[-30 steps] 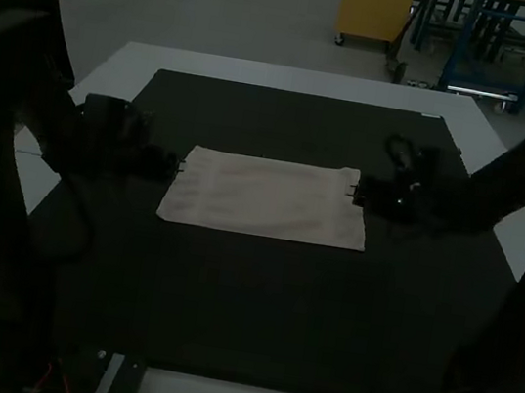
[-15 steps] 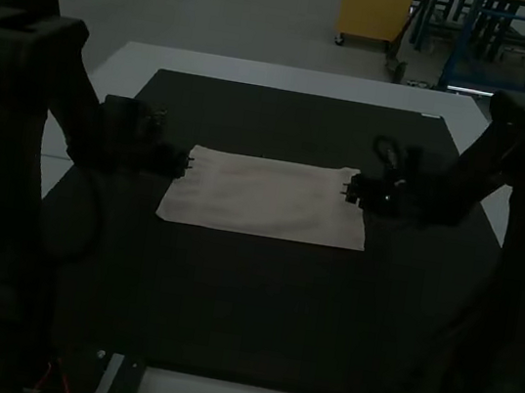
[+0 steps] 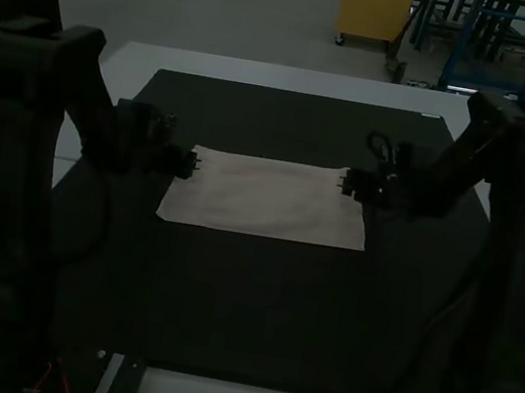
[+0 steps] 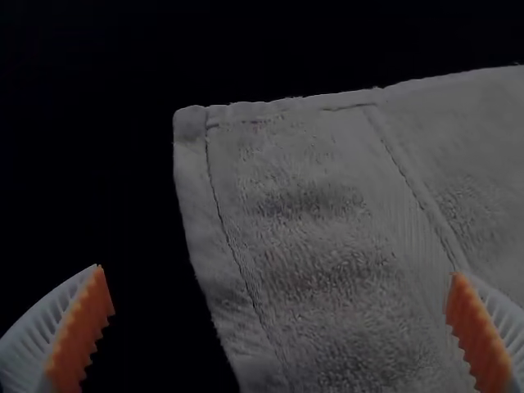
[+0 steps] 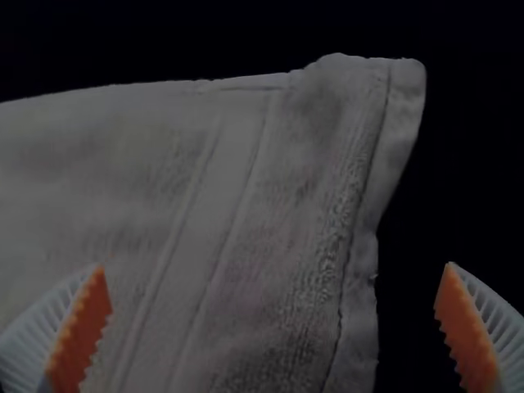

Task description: Fold the towel.

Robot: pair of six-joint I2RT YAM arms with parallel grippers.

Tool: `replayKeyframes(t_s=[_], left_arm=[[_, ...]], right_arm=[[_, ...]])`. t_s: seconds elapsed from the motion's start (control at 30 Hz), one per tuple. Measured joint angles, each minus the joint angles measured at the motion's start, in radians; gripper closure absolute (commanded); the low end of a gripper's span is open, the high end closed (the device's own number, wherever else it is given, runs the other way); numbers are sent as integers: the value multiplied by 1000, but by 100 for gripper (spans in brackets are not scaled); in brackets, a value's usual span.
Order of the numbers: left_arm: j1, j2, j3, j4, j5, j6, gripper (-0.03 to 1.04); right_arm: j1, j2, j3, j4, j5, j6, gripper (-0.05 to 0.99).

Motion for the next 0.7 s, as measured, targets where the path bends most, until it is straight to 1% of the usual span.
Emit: replayKeyframes(t_s=[0.17,0.4,0.67,0.7], left_arm=[[0,40,39,-9,0,0,5],[0,71,80,-47,0,0,5],[0,74,82,-44,0,1,7],[0,74,82,-43,0,1,9]], right_arm=[[0,39,44,0,0,-3,3],[-1,68,83,2,1,-15,3],[-1,94,118,-29,4,-41,3],[-1,94,118,-30,4,-45,6]])
